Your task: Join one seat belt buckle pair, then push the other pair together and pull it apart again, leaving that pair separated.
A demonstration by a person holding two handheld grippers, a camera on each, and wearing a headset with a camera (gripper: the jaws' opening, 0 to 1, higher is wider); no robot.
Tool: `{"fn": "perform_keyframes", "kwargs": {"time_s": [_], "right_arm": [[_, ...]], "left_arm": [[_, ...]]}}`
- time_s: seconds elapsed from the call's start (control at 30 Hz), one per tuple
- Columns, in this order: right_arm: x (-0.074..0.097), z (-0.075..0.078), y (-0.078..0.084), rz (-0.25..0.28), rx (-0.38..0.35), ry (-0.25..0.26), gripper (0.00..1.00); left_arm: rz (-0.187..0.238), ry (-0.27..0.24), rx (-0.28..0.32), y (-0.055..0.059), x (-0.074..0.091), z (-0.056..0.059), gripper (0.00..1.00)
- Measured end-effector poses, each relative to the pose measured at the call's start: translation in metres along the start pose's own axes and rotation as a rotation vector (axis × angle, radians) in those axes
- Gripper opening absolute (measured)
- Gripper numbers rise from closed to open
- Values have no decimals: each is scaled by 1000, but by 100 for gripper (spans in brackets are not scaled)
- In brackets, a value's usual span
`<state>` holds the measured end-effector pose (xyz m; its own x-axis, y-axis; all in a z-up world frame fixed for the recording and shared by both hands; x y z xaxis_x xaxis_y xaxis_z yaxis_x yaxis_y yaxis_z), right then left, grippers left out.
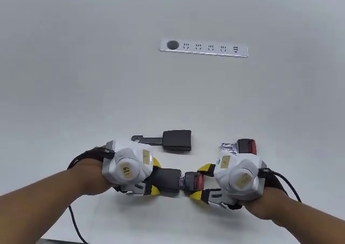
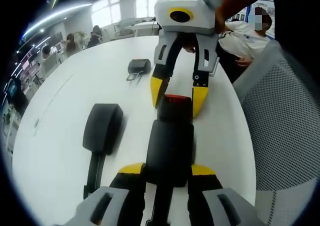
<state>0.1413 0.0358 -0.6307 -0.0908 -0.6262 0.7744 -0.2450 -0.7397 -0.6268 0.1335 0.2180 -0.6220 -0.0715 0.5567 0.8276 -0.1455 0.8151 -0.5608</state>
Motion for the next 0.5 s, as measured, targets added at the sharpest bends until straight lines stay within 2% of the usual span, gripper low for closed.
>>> {"fn": "perform_keyframes", "kwargs": {"time_s": [0.17, 0.23, 0.43, 0.5], "right_arm": [[-1, 0, 4, 38, 5, 6, 32], [0, 0, 5, 53, 5, -2, 33], [2, 2, 8, 108, 16, -26, 32], [3, 3, 7, 109, 31, -34, 32]], "left_arm": [[20, 10, -18, 3, 0, -3, 33], [47, 17, -25, 6, 1, -4, 33], [74, 49, -52, 8, 2, -9, 32], [88, 53, -58, 8, 2, -9, 32]]}}
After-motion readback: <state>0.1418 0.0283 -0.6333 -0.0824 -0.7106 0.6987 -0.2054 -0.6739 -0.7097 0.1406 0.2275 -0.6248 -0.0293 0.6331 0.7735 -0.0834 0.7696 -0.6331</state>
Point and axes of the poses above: the centre of the closed fingertips' face, and the gripper's own axes: x roughly backward along the fingers, z roughly to its right, y roughly out of its underside, the point moved 9 cm from there along x, roughly backward along the fingers, and after that the axes turned 2 degrees about -z, right-handed, at the moved point
